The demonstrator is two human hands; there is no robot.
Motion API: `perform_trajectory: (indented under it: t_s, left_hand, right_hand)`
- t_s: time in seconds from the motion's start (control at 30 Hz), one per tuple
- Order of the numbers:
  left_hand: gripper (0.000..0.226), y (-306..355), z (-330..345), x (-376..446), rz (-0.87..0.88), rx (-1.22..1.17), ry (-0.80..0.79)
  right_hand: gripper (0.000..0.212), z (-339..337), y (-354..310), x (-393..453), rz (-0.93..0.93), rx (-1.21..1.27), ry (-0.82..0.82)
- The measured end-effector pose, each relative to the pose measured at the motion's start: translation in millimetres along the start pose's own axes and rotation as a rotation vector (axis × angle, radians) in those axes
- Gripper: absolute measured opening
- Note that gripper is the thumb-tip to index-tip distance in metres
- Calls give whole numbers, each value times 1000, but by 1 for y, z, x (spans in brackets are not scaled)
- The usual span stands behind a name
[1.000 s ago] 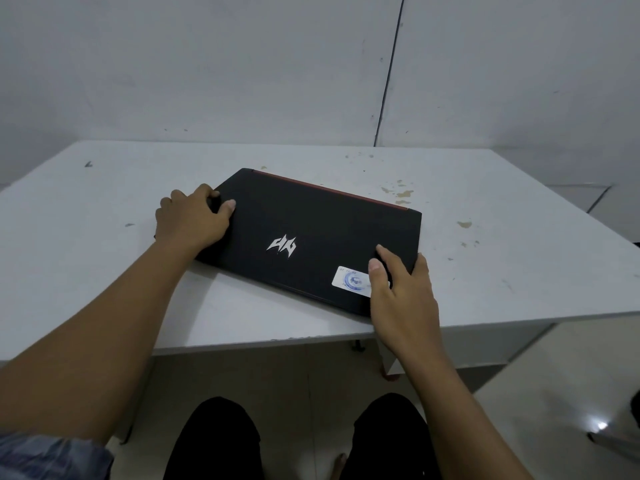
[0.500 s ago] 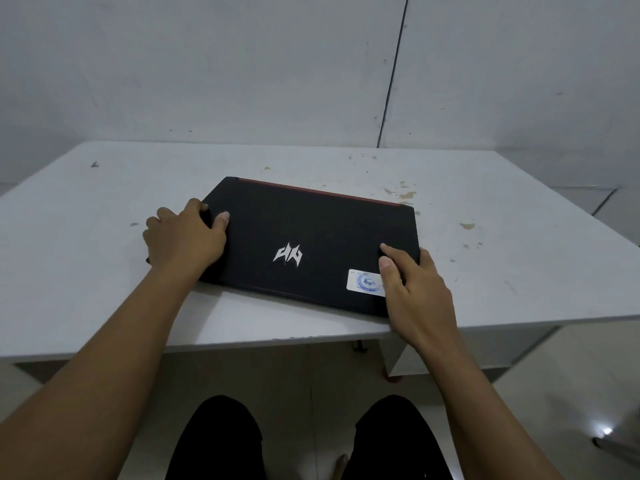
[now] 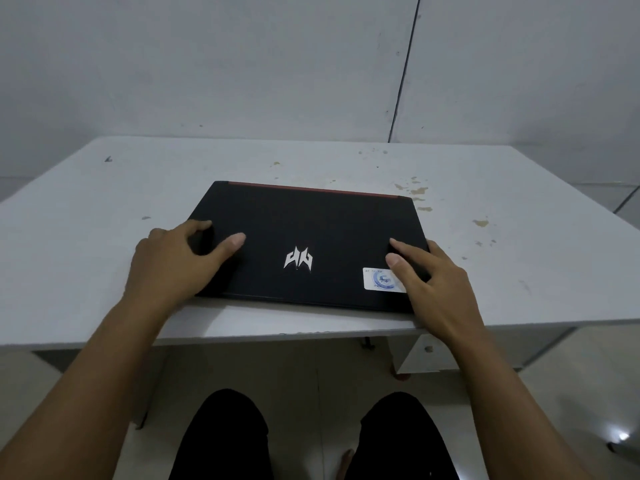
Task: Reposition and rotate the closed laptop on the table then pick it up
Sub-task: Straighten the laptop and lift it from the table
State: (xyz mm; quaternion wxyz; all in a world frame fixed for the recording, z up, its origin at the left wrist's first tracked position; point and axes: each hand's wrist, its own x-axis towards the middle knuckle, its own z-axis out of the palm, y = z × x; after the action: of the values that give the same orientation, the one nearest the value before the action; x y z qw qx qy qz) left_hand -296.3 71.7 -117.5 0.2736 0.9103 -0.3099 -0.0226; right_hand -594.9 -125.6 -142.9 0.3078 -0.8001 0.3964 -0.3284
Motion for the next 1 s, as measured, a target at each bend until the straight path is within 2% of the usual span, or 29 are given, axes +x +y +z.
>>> perform_trajectory:
  t_s: [0.17, 0.33, 0.6, 0.83, 1.0]
  left_hand:
    - [99, -27, -18, -31, 103, -311, -119]
    - [119, -28, -15, -41, 154, -321, -123]
    - [136, -23, -18, -54, 180, -292, -130]
    - [139, -34, -11, -69, 254, -212, -77]
    - [121, -42, -2, -73, 326, -293, 54]
  right_hand:
    - [74, -9, -1, -4, -30, 2, -133]
    - [99, -16, -1, -7, -44, -4, -223]
    - [132, -30, 4, -3, -90, -78, -364]
    - [140, -33, 9, -1, -138, -144, -411]
    - [133, -31, 11, -1, -158, -149, -376]
